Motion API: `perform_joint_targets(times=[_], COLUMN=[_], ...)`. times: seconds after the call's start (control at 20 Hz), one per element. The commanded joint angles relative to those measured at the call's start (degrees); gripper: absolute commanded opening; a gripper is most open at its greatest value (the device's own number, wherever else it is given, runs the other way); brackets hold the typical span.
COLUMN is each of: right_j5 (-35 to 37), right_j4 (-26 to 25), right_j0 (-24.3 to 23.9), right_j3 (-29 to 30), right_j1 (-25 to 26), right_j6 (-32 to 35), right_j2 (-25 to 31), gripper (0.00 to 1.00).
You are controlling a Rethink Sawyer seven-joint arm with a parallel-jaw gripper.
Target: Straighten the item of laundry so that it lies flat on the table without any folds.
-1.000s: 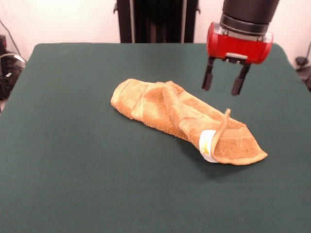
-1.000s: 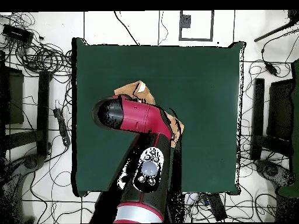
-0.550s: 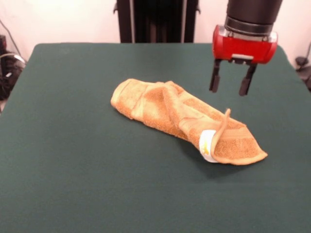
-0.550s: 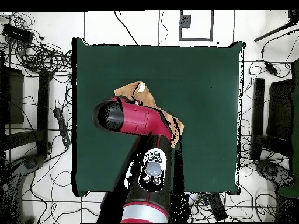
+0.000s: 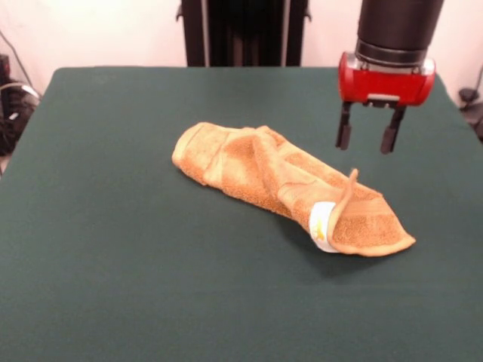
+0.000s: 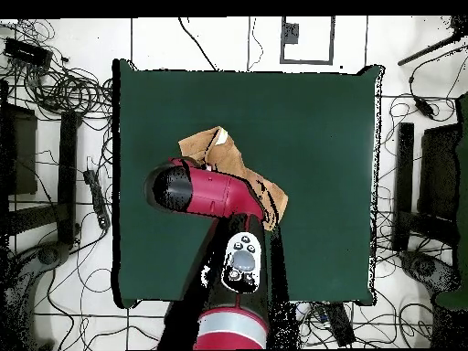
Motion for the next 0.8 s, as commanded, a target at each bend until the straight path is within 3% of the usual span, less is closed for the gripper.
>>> perform_joint_targets(times=[0.05, 0.5, 0.8], right_j5=[-6.7, -10.4, -10.1], right_j4=[1.0, -0.8, -0.7], right_j0=[-1.1, -1.9, -2.1], right_j3=[7.9, 8.1, 4.8], right_j1=[3.5, 5.8, 8.3], right_j6=[11.8, 10.7, 9.5], right_j2=[8.5, 8.3, 7.4], gripper=[1.0, 1.0, 1.0])
